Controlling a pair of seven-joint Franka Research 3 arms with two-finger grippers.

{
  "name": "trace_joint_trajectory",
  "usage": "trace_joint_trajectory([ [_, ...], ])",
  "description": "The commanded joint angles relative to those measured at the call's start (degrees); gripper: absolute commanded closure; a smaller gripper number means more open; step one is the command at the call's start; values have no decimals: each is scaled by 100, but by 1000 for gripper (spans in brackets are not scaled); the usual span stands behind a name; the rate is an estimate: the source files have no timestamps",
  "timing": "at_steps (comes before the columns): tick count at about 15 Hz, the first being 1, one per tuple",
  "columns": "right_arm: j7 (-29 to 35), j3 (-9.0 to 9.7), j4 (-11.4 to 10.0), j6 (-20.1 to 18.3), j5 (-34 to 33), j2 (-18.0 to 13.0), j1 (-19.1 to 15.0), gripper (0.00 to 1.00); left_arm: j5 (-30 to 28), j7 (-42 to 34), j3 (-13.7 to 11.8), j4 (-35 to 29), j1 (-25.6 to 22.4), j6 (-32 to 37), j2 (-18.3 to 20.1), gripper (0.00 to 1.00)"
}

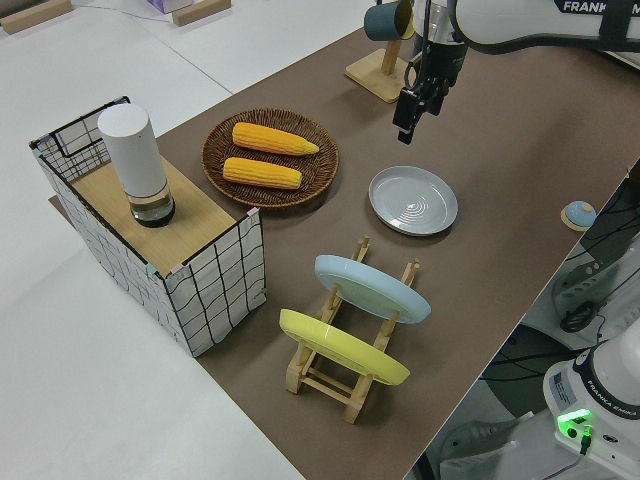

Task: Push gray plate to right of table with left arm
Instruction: 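Move the left gripper forward to the edge of the gray plate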

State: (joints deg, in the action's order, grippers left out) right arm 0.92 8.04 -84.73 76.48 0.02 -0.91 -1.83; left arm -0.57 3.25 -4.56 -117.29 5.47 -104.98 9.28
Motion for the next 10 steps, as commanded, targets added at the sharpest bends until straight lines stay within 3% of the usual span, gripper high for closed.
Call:
trace_joint_trajectory([
  [1,66,92,53,-89,25,-14,-107,17,4,-289,-36,-522,-151,-531,162,2],
  [10,75,92,53,-89,25,-14,-115,17,13,-466,-63,-1340,-292,-1524,162,5],
])
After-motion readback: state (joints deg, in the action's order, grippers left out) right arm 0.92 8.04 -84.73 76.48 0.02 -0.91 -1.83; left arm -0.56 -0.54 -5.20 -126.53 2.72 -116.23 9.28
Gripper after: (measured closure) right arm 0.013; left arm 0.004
